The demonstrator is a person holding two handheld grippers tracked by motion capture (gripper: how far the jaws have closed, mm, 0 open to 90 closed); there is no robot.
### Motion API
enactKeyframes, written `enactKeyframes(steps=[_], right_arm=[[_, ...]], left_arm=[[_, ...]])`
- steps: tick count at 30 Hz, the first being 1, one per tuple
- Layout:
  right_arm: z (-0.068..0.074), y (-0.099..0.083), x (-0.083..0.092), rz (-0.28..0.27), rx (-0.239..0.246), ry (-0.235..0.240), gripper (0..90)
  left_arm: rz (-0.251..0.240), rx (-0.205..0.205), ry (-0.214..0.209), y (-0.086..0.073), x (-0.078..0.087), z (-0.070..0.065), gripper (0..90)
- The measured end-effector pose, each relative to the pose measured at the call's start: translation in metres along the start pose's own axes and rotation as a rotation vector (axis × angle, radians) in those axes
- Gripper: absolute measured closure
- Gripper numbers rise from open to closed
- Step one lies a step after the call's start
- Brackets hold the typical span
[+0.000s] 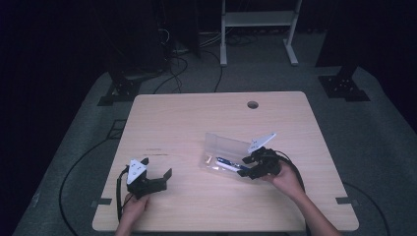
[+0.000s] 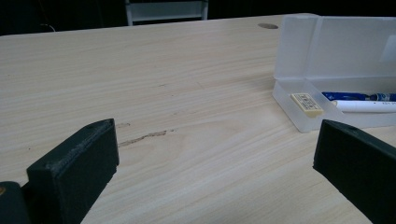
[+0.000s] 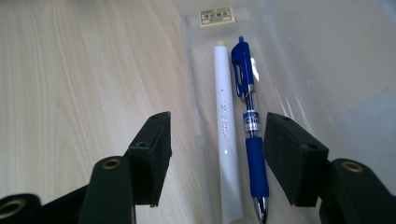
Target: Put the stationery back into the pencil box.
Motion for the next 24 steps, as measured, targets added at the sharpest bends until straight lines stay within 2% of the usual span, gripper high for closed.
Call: enactKeyframes(steps=[11,24], right_arm=[[0.0,-0.015,0.008,0.007,-0.017,-0.014,39.4],[-0.001,-0.03,0.02,-0.012,-0.028,-0.035,37.3]], left_arm=[[0.0,0.0,0.001,0.0,0.0,0.0,0.0],[-0.002,-0.004,0.001,0.0,0.0,-0.001,0.0]])
Point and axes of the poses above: each handheld gripper's, and its own axes: x roughly backward along the jaws, y roughly out of its top, z roughly to its left, the point moved 7 cm from there along -x, roughly forward along the jaws, and after that the axes turned 10 degrees about y, right-handed, at the moved point
